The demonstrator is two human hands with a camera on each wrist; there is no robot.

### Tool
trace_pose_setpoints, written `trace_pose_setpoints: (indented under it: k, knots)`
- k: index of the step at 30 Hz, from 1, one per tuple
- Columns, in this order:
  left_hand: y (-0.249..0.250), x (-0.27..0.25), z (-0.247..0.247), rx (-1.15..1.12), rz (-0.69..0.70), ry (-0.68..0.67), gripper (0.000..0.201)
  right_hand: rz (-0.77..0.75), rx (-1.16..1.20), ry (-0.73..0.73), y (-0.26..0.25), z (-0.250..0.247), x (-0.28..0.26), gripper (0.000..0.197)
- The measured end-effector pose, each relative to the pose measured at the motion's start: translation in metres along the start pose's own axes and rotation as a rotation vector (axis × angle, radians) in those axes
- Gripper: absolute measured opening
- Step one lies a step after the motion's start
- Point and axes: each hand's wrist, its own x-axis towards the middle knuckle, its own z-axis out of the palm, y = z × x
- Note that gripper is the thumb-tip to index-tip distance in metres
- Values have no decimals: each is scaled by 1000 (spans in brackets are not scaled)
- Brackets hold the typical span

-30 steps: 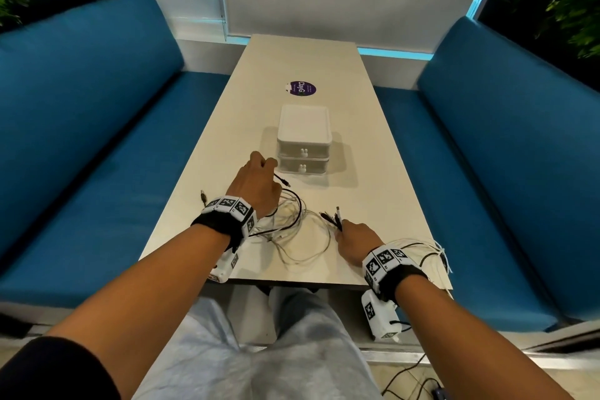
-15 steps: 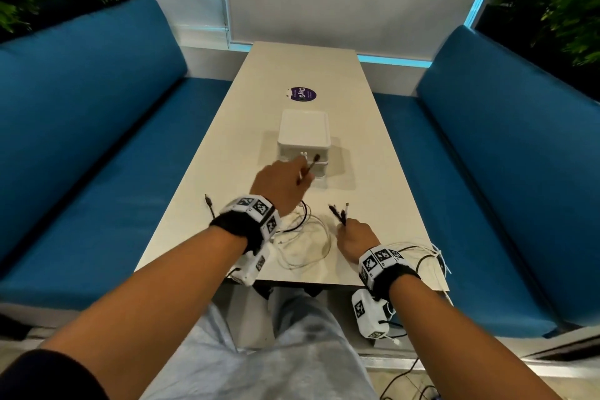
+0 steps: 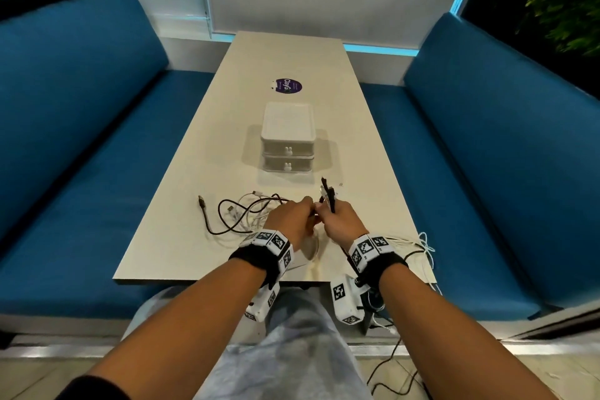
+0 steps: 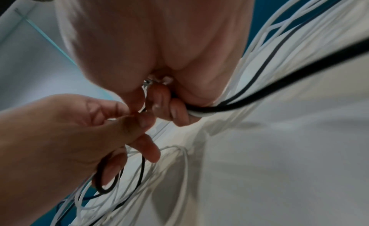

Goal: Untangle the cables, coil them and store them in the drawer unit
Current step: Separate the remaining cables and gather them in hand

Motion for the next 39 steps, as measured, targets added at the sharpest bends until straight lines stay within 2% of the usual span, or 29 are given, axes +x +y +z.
trace_pose_setpoints:
  k: [2,4,8,10,12,14,16,19,24,27,29,31,34,36,39]
  knots:
    - [-1,-2,3,-42,-1,14,20,-13,-20,-33,3,-3,0,23]
    - [-4,-3,11,-61,-2,-19,20,-16,-93,-6,10,-8,6,23]
    - [-10,1,18,102,31,-59,17,34,-102,63,16,-16,11,25]
    - [-6,2,18,124,53,-45,12,39,-86,34,14,-14,8,26]
    - [3,-1,17,118,89,-21,23,15,-110,8,11,-9,6,28]
    - [6,-4,17,116,90,1,23,4,-146,14,12,-8,5,31]
    - [5,-7,15,176,77,43,18,-4,-221,36,15,-12,5,28]
    - [1,-9,8,325,89,106,27,1,-328,86,19,-19,7,32]
    - [-28,-3,4,330,75,112,23,81,-305,219,24,-42,10,32]
    - [-37,0,3,369,119,115,19,90,-314,232,24,-51,9,32]
    - [-36,2,2,377,94,132,19,74,-288,234,19,-50,6,31]
    - [-34,5,1,385,77,133,20,54,-227,215,13,-46,6,30]
    - [-29,5,2,427,126,95,21,-41,-87,170,5,-39,8,29]
    - [-24,6,2,466,152,70,21,-99,-24,91,-3,-34,7,31]
    - [-20,12,3,503,158,19,19,-108,113,-66,-16,-21,3,28]
